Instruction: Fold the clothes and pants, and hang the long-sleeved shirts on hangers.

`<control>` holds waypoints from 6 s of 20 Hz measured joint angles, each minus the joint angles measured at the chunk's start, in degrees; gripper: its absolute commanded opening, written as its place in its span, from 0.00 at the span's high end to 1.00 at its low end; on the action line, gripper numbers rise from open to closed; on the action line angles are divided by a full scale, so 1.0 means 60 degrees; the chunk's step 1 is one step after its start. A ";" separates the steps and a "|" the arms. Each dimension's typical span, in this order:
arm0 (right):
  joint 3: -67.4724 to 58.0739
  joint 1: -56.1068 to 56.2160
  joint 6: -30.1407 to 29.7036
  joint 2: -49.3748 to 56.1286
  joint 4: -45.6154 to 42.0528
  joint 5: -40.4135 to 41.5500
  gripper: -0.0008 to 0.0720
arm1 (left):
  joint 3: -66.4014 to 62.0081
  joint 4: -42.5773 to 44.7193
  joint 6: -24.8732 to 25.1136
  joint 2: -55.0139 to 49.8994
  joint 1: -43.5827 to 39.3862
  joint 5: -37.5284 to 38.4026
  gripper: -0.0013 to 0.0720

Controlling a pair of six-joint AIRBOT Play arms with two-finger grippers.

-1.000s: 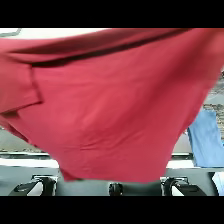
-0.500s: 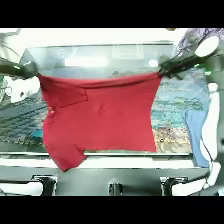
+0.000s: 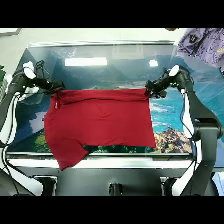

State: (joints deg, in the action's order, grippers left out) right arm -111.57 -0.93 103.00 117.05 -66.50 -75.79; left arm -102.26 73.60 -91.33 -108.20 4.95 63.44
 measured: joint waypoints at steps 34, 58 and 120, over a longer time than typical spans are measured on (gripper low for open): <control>1.3074 -0.3738 -0.6156 -0.7231 0.2838 0.0321 0.13 | 1.0120 -0.0623 0.0470 0.7854 0.3836 0.1424 0.01; 1.3850 -0.3738 -0.6302 -0.7202 0.4171 0.1195 0.95 | 1.0142 -0.2539 0.1770 0.7624 0.5209 0.0969 0.01; -0.1286 0.0306 -0.0648 -1.0546 -0.2171 -0.0255 0.95 | -0.0882 -0.0211 0.0364 1.0426 0.1443 0.0772 0.96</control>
State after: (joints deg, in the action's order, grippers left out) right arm -119.28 0.91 99.11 53.78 -79.53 -77.32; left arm -107.55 72.34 -89.14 -45.65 13.61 68.07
